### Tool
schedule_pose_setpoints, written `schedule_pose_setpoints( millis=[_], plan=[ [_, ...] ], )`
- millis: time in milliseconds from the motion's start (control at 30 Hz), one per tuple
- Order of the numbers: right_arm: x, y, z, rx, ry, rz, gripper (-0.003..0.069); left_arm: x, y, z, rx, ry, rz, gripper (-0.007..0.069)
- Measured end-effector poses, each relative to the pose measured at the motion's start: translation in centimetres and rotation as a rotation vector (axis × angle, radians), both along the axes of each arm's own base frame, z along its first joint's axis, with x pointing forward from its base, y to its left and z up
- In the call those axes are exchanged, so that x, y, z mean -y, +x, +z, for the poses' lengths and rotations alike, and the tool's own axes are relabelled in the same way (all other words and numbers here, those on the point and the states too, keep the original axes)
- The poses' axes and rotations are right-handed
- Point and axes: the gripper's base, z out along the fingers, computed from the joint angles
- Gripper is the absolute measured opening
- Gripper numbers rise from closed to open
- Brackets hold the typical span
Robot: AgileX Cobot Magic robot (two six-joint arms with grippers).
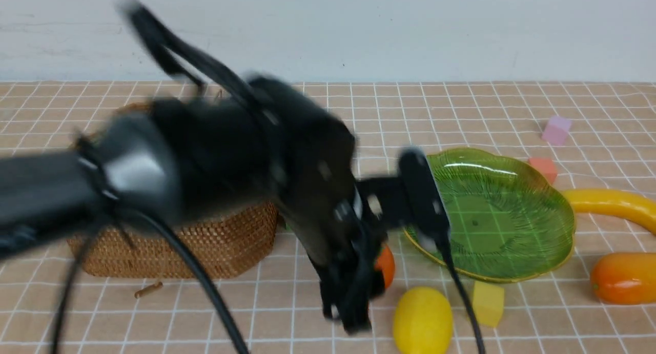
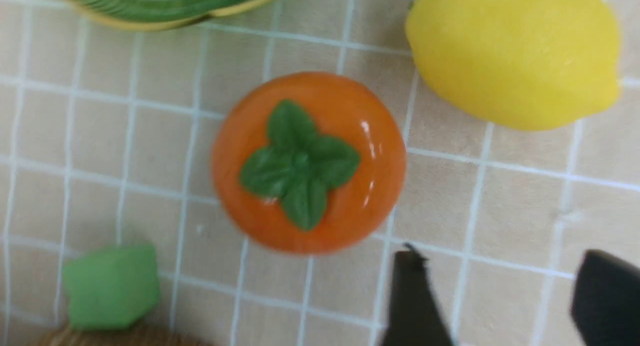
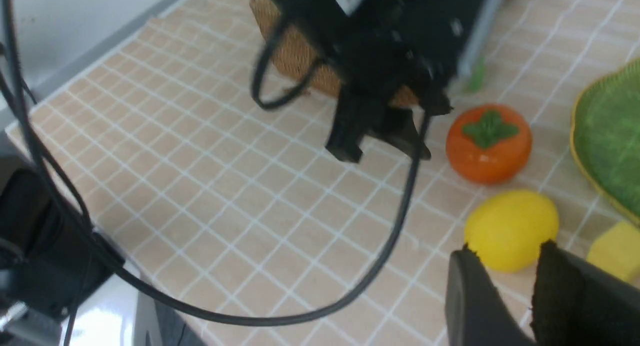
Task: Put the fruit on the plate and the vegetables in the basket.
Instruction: Grab a tomato with your left arm and place it on the plate on the right.
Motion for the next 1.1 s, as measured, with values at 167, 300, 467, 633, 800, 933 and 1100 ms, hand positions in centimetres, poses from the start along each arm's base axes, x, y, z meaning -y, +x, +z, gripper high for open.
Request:
schedule_pose_setpoints(
  millis=[167,300,467,633,800,933,1100],
  plan=[
    [0.0,-0.2,-0.2,-0.028,-0.014,0.018,0.0214,0.7,0.8,-3.2,0.067,0.008,-0.024,0.0573],
    [0.0,-0.2,-0.3,-0.031,-0.015,0.019,0.0214,1.5,1.7,-4.8,0.127,-0.008,-0.061,0.0584],
    [0.0,-0.3,-0.3,-0.032,-0.015,0.020,0.0214,1.9,2.5,-6.7,0.159,0.033,-0.102,0.0582],
    [0.0,-0.3,-0.3,-0.032,-0.015,0.020,0.0214,2.4,3.3,-7.6,0.227,0.055,-0.144,0.0582],
    [0.0,-0.3,-0.3,-0.032,-0.015,0.020,0.0214,2.5,3.9,-7.9,0.272,0.052,-0.120,0.0552],
    [0.0,-0.3,-0.3,-0.032,-0.015,0.020,0.0212,2.3,4.2,-7.8,0.291,0.041,-0.055,0.0463],
    [0.0,-0.2,-0.3,-0.028,-0.019,0.013,0.0210,1.9,4.5,-7.9,0.311,0.053,0.038,0.0468]
  ],
)
